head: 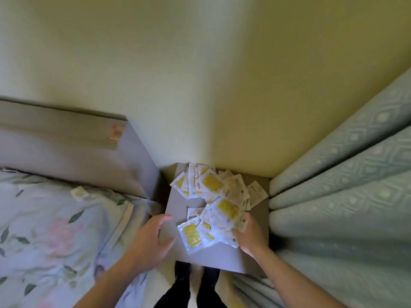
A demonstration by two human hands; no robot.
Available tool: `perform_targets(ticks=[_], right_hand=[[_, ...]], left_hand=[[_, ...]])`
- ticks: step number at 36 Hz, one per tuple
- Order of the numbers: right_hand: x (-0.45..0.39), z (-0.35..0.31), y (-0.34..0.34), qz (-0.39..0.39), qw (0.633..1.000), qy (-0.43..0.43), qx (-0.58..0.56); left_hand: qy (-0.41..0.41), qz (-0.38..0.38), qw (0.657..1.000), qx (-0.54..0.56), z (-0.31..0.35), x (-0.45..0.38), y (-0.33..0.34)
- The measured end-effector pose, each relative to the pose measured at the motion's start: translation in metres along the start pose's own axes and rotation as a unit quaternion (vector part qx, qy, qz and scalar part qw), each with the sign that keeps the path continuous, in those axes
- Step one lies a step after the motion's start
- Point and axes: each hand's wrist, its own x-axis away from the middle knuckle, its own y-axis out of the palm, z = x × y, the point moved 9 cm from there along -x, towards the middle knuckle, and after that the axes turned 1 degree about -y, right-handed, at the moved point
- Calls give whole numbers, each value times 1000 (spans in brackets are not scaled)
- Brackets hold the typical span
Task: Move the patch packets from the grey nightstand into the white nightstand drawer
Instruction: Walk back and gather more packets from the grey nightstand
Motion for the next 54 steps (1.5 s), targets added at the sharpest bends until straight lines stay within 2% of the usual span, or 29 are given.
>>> perform_targets(ticks=[8,14,19,28,34,39,44,47,50,54], right_hand=[[-96,34,37,27,999,10,15],[-127,46,58,60,997,4,45],[-134,57,59,119,993,7,22],[-120,66,45,136,990,-14,-27],[-86,75,27,133,982,5,-134],[-69,101,18,155,953,65,-250],[-54,134,28,155,891,151,-399],[-46,142,34,136,857,174,-466],[-38,147,35,129,848,182,-481],[-33,158,32,127,853,200,-465]], left_hand=[[-42,-41,998,9,-40,-58,63],[-43,-43,997,40,-62,-90,96],[-43,-60,997,38,-79,-111,127],[-41,-62,997,10,-56,-137,172],[-111,-50,993,-2,-36,-152,193],[-135,7,991,-25,-28,-162,207],[-156,52,986,-1,-26,-166,217],[-174,59,983,26,-24,-167,221],[-189,56,979,54,-23,-166,224],[-154,61,982,95,-24,-165,214]])
